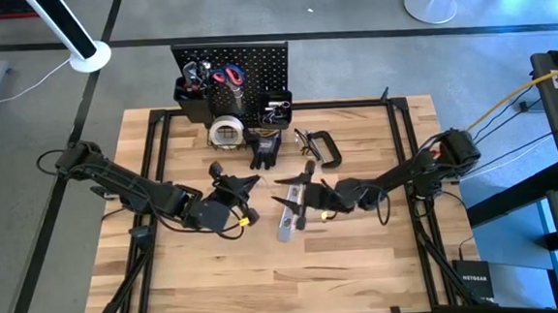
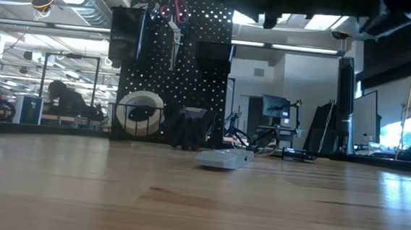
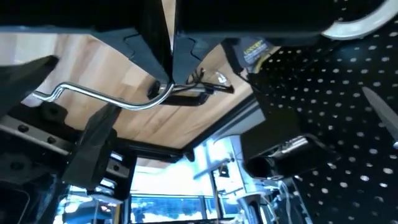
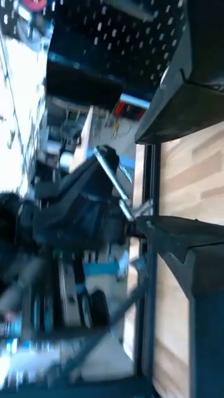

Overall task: Hang tools onto peg board
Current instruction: Put the hanger hook into the right black bin on the pegboard

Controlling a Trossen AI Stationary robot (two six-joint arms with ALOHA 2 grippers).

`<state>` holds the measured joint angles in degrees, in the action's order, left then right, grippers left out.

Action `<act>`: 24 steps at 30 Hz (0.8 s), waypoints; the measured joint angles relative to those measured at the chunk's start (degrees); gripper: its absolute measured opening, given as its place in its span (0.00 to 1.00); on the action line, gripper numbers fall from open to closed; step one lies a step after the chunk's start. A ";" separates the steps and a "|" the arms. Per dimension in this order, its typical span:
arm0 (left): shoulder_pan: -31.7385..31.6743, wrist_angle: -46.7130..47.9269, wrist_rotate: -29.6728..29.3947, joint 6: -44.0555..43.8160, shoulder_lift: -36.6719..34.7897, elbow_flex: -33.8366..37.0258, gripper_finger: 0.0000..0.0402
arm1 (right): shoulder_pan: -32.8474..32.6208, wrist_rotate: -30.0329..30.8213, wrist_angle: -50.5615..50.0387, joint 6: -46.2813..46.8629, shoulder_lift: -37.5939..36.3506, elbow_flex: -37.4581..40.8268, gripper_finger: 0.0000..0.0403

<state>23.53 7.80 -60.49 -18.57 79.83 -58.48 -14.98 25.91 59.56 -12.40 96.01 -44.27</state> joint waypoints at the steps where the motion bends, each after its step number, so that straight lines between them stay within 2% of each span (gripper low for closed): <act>1: -0.01 0.13 -0.34 0.02 0.00 0.00 0.00 | 0.00 0.91 -0.15 0.48 0.81 -1.01 0.50; 9: -0.02 0.58 -0.94 -0.50 0.00 0.02 0.00 | 0.00 0.94 -1.53 4.93 2.66 -5.20 0.42; 13: 0.08 0.41 -0.96 -0.48 0.00 0.02 0.00 | 0.00 2.96 -1.54 5.04 2.64 -5.33 0.32; 20: 0.12 1.10 -1.01 -0.65 0.00 0.09 0.00 | 0.00 5.62 -1.06 3.95 2.51 -5.29 0.05; 24: 0.08 1.23 -0.25 -1.81 0.00 0.11 0.02 | -0.07 7.51 -1.31 1.52 2.49 -5.29 0.04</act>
<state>23.61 9.03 -60.74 -20.38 79.83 -58.37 -15.05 33.42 58.25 -10.89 98.50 -49.56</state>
